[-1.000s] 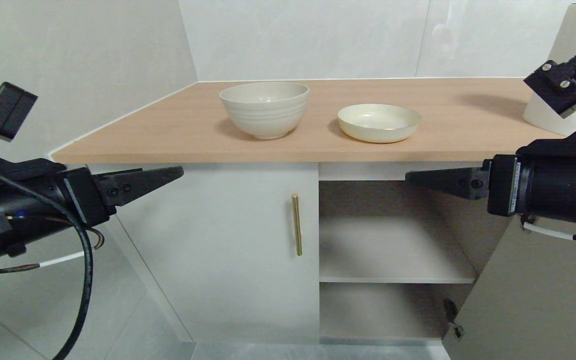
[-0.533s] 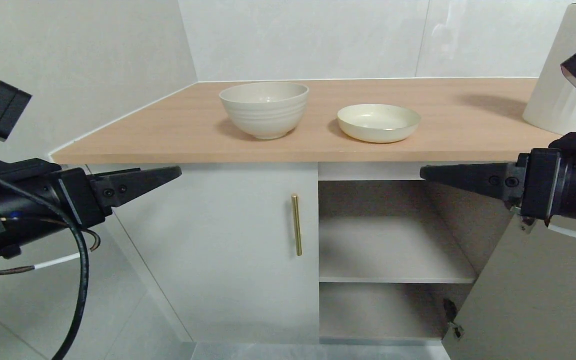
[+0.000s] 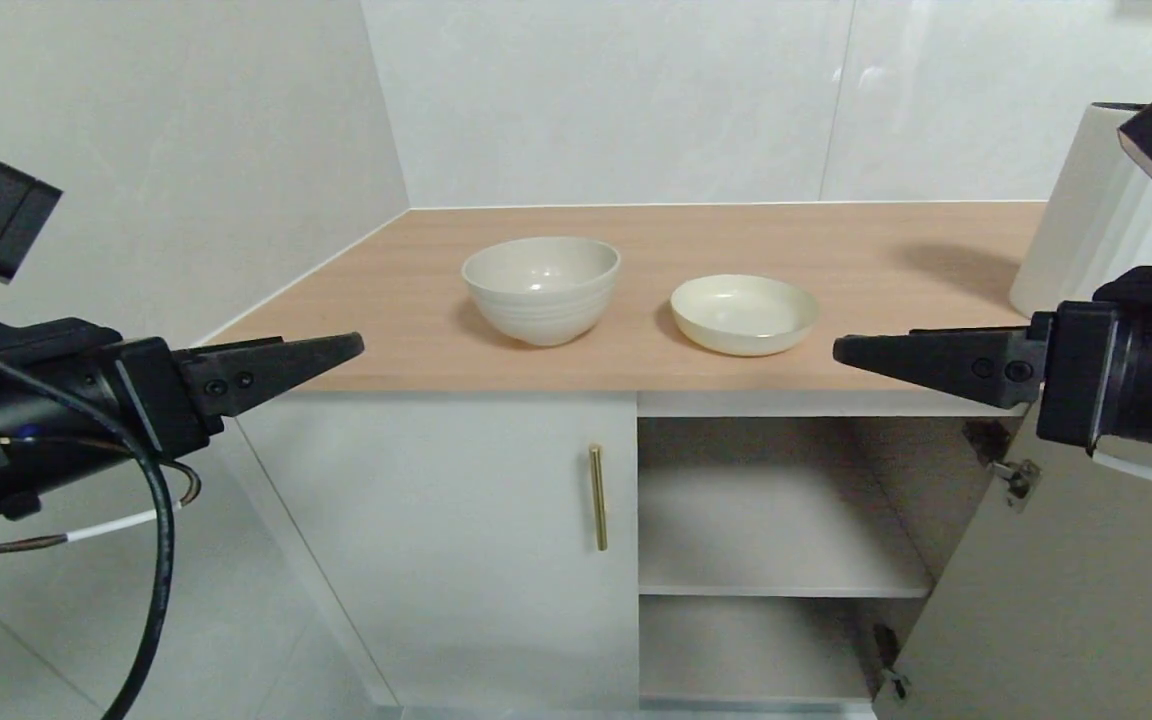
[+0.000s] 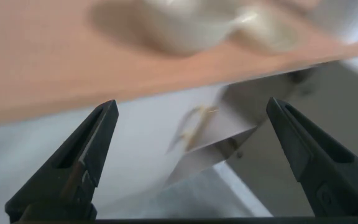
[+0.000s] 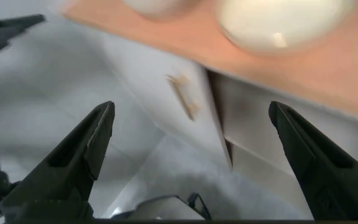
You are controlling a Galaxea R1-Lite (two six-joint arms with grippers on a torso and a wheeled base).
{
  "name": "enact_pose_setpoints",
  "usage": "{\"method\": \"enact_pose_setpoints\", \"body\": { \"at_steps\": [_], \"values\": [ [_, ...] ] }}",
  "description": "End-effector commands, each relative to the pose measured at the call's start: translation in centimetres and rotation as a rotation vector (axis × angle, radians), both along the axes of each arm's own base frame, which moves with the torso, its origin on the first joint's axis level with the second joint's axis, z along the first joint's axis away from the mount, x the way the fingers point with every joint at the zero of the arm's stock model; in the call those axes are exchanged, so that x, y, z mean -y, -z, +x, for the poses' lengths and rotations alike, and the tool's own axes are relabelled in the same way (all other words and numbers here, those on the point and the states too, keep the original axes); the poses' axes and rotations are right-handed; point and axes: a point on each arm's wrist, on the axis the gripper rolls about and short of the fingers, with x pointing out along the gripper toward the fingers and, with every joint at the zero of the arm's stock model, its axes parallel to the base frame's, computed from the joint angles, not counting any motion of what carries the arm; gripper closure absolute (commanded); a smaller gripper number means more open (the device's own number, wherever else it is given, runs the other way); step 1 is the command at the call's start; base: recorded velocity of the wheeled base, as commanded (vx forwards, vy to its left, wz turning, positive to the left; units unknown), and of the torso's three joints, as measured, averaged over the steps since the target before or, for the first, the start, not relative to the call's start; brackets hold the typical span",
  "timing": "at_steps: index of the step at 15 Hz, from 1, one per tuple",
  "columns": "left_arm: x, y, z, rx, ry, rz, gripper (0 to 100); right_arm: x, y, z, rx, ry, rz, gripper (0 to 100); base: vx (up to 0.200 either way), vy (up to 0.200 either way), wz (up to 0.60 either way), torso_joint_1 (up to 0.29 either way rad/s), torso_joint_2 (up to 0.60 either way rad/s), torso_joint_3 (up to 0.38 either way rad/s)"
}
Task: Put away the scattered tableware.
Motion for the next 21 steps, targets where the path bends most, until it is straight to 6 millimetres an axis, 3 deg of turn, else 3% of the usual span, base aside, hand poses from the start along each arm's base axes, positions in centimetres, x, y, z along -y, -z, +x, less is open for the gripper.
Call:
{"method": "enact_pose_setpoints", "body": {
  "at_steps": [1,7,10,13,16,19,21],
  "values": [
    [0.0,0.2,0.2,-0.009,-0.001,0.001,0,-0.2,0.3,0.3,-0.010,0.002,-0.009,0,0.000,0.000,0.00,0.163,-0.49,-0.256],
    [0.2,0.9,1.3,-0.046,-0.001,0.007,0,-0.1,0.8,1.2,-0.028,0.025,-0.021,0,0.000,0.000,0.00,0.243,-0.47,-0.273],
    [0.7,0.3,3.2,-0.041,-0.001,0.007,0,-0.5,1.2,2.3,-0.037,0.037,-0.029,0,0.000,0.000,0.00,0.170,-0.37,-0.206],
    [1.4,-0.6,6.4,-0.064,-0.009,-0.014,0,-1.2,1.6,6.5,-0.059,0.167,-0.030,0,0.000,0.000,0.00,0.032,-0.07,-0.037],
    [2.3,-1.2,8.6,-0.260,-0.025,-0.080,0,-2.3,2.2,9.7,-0.159,0.354,-0.062,0,0.000,0.000,0.00,0.000,0.00,0.000],
    [3.0,-0.5,8.9,-0.405,-0.022,-0.064,0,-2.8,3.4,11.2,-0.184,0.445,-0.091,0,0.000,0.000,0.00,0.000,0.00,0.000],
    [4.2,0.9,10.3,-0.437,-0.081,-0.036,0,-3.0,3.5,11.8,-0.148,0.489,-0.077,0,0.000,0.000,0.00,0.000,0.00,0.000]
  ]
}}
